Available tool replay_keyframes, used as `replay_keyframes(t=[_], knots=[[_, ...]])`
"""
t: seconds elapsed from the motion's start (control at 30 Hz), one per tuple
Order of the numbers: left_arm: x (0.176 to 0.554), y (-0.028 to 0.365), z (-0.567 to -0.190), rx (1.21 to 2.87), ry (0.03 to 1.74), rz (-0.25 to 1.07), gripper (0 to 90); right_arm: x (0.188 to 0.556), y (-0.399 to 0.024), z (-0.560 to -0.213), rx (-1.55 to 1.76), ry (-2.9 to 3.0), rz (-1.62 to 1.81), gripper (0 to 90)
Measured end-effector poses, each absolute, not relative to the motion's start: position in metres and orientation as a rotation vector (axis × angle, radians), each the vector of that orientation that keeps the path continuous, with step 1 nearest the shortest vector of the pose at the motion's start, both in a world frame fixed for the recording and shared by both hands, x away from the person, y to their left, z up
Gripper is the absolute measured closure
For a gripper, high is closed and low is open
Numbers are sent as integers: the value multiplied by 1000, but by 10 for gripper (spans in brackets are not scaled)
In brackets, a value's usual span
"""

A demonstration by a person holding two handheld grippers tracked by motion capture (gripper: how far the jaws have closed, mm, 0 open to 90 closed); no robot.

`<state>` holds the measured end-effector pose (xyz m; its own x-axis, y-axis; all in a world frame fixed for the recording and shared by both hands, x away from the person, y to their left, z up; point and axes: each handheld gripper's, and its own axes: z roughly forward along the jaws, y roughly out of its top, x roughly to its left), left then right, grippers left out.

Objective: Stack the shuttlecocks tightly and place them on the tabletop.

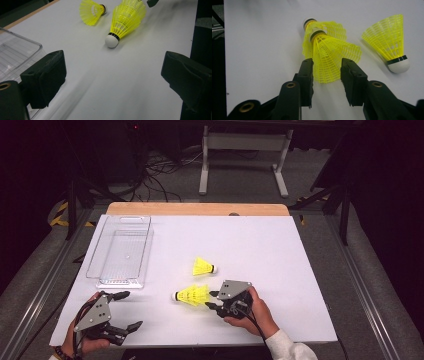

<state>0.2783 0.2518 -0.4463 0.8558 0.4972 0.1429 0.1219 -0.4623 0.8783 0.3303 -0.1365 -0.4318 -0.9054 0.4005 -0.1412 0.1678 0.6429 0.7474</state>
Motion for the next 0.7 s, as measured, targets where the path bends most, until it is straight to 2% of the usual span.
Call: replay_keyframes(t=[0.23,0.47,0.7], knots=[[278,252,-446,2029,449,475,68,329,-145,-424,476,2534,1161,705],[278,252,-446,2029,447,475,68,331,-154,-418,508,2487,1178,724],[278,252,-446,2031,447,479,68,338,-159,-410,557,2425,1192,886]])
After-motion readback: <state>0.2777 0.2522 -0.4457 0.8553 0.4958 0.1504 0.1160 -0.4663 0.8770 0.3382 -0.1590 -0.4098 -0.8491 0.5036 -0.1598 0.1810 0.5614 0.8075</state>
